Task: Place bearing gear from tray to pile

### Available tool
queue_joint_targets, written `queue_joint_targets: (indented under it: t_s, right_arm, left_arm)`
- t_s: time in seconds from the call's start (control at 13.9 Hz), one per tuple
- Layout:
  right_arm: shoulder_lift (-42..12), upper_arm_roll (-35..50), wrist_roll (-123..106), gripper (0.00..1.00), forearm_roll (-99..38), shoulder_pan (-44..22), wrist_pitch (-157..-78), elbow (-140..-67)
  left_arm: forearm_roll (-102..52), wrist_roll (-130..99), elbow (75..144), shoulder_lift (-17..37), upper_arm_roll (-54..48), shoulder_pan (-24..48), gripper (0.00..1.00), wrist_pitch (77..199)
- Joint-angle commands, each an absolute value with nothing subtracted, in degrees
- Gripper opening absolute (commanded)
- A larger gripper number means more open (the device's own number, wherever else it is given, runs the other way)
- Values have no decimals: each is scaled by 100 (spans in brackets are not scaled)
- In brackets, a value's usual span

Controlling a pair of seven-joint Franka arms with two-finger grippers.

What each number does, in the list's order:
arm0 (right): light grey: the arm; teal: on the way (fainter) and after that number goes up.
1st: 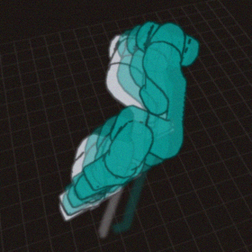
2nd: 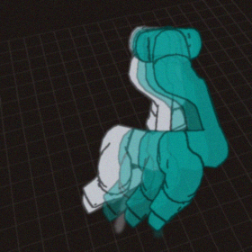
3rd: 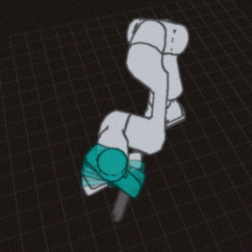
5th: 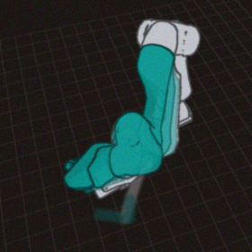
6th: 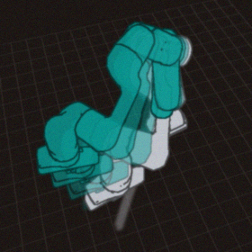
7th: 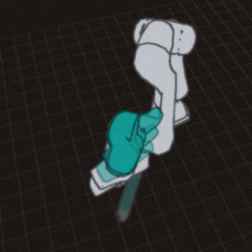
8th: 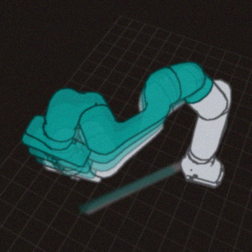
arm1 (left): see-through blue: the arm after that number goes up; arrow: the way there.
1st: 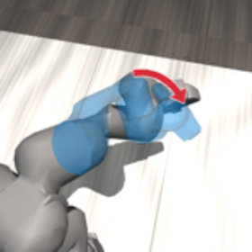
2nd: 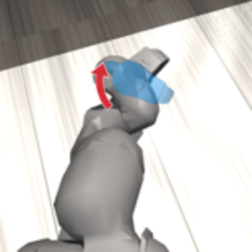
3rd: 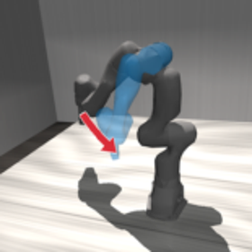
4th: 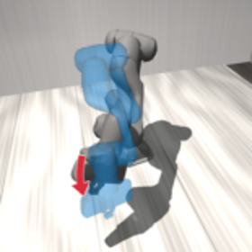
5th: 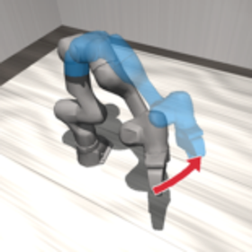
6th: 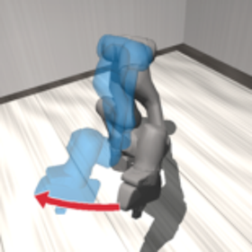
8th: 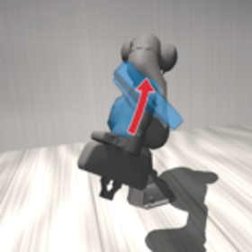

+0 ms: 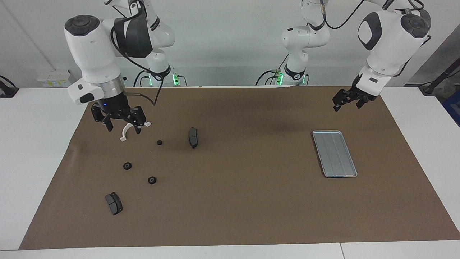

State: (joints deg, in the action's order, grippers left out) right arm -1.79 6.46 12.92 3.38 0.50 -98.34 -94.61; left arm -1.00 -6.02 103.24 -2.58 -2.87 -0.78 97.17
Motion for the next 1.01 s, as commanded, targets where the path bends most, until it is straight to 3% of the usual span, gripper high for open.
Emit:
queue_joint_targets:
  t_s: [0.0,0.94]
  right_arm:
    - [-53,668,1028,100,211,114,-9870,-9633]
    - [299,642,932,100,-35,149,-9721,-10072]
  left_arm:
    - [9,-624,10494,-422,-308,-105,100,9826]
    - [9,-624,10494,-422,-308,-105,100,9835]
